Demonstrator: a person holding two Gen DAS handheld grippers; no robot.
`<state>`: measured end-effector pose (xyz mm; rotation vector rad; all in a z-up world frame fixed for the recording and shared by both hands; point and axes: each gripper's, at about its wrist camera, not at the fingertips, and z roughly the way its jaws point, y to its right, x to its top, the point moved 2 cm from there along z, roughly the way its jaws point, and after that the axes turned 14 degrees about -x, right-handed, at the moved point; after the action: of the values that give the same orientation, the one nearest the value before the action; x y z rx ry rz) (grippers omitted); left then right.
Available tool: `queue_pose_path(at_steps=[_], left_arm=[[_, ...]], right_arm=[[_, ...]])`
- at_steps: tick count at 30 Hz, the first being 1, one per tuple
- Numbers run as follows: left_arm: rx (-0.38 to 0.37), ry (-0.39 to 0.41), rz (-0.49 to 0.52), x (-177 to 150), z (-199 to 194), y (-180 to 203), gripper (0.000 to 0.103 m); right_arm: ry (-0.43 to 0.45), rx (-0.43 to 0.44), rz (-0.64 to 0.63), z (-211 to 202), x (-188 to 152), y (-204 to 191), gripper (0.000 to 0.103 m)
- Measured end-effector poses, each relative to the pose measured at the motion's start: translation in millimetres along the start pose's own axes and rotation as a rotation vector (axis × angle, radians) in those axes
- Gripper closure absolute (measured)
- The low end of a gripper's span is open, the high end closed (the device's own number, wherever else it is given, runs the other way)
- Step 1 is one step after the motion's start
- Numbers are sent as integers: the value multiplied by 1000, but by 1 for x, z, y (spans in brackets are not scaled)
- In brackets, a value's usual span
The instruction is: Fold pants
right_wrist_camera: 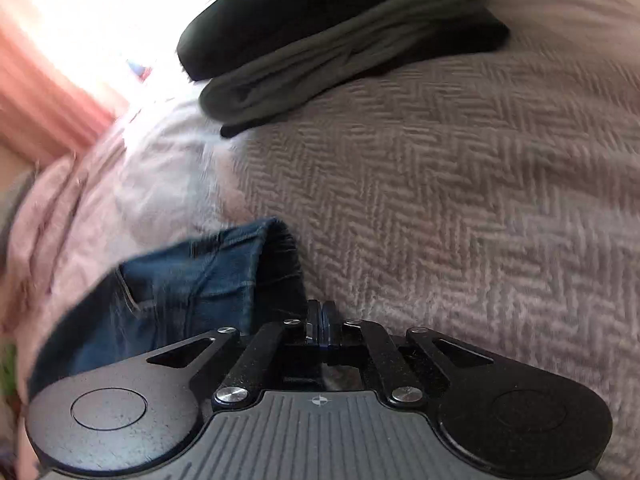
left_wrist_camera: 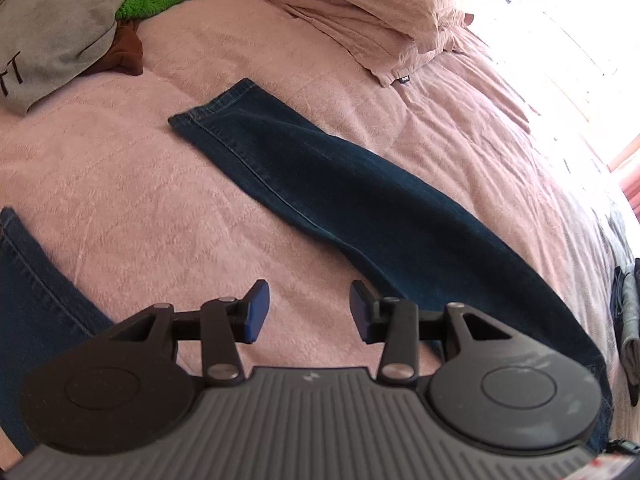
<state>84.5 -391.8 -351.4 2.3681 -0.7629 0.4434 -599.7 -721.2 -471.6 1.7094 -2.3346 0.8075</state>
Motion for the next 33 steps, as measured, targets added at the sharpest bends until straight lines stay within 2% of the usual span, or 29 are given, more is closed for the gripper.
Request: queue_pose_path(at_steps=[2, 3, 4, 8, 11, 15, 19, 23, 24, 25, 26, 27, 28, 30, 33], left_arm=[[3, 14, 18, 16, 3, -9, 65], [6, 20, 24, 27, 6, -15, 64], [9, 23, 31, 38, 10, -21, 63], [36, 18, 131, 91, 36, -43, 63], [54, -4, 233, 132, 62, -58, 63], [84, -45, 350, 179, 106, -74, 57], [67, -114, 379, 203, 149, -94, 55], [14, -181, 368, 215, 181, -115, 52], [-11, -191, 351, 217, 184, -120, 54], [-51, -195, 329, 219, 186, -124, 65], [-97, -199, 310, 220, 185, -126, 70], [-109, -192, 316, 219, 182, -127, 79], [-116, -179, 353, 219, 176, -126, 103], [-153, -133, 376, 223, 158, -124, 103], [-208, 36, 424, 231, 120, -113, 103]], right_arm=[[7, 38, 95, -10, 7, 7, 103], [22, 27, 103, -15, 9, 8, 103], [35, -7, 106, -21, 12, 9, 101], [47, -112, 92, -36, 13, 2, 83], [57, -145, 127, -46, 1, -8, 78], [63, -193, 151, -48, -25, -31, 76], [85, -238, 181, -49, -50, -54, 75], [141, -294, 234, -54, -63, -67, 73], [149, -304, 250, -55, -63, -69, 73], [153, -313, 264, -56, -64, -70, 72], [157, -322, 276, -56, -64, -72, 72], [161, -331, 284, -56, -63, -73, 72], [166, -340, 289, -57, -64, -75, 72], [174, -360, 299, -59, -64, -78, 71], [189, -379, 305, -61, -66, -84, 70]])
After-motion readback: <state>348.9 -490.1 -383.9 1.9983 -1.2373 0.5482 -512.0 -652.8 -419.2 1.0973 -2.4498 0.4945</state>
